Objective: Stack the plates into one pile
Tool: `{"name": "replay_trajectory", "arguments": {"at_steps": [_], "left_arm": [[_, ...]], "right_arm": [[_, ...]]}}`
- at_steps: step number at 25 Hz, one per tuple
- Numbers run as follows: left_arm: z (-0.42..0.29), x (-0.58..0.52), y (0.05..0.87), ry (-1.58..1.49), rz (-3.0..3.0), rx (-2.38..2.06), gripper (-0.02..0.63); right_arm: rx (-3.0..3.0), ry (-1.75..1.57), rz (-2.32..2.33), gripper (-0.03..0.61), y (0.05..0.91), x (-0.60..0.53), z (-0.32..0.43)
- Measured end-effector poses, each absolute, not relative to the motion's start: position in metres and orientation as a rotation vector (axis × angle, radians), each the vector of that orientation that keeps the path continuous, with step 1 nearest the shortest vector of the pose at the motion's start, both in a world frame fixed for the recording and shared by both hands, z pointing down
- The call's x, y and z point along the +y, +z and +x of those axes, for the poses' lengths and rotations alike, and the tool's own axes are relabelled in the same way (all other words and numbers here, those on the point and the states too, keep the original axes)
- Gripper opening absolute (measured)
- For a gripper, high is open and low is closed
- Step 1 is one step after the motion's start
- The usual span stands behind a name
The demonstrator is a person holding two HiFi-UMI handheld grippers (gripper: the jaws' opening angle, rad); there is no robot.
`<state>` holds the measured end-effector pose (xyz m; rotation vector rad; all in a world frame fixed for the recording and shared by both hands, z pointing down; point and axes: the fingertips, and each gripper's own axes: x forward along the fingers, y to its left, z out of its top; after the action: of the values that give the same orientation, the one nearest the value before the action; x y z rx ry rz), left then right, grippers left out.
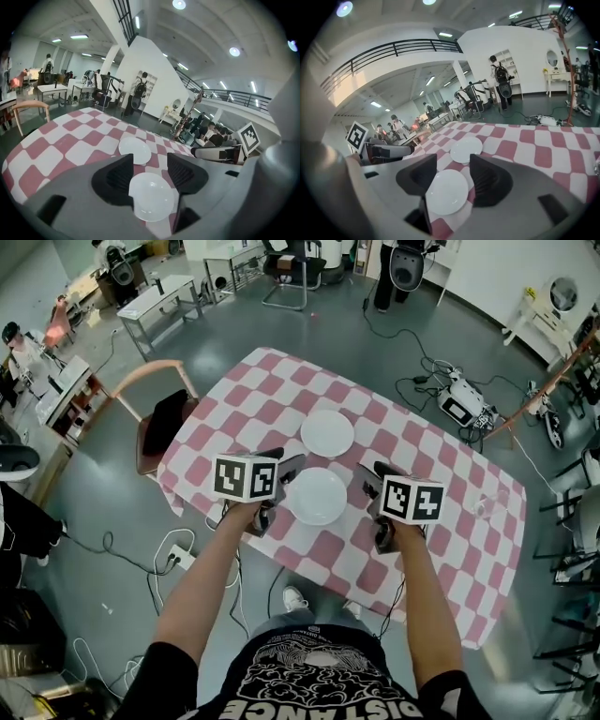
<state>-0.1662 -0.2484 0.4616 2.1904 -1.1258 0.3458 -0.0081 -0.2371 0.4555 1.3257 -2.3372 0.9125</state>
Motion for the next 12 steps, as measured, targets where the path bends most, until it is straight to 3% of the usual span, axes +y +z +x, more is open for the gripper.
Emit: {"name": "replay_trajectory", "arguments": {"at_steps": [12], "left_arm": [[-0.16,-0.262,0.399,0.318,2.396,-1.32,0.305]], "right_arm": [[-2.443,0.587,1.434,0.304,0.384,-0.24,0.009]]}}
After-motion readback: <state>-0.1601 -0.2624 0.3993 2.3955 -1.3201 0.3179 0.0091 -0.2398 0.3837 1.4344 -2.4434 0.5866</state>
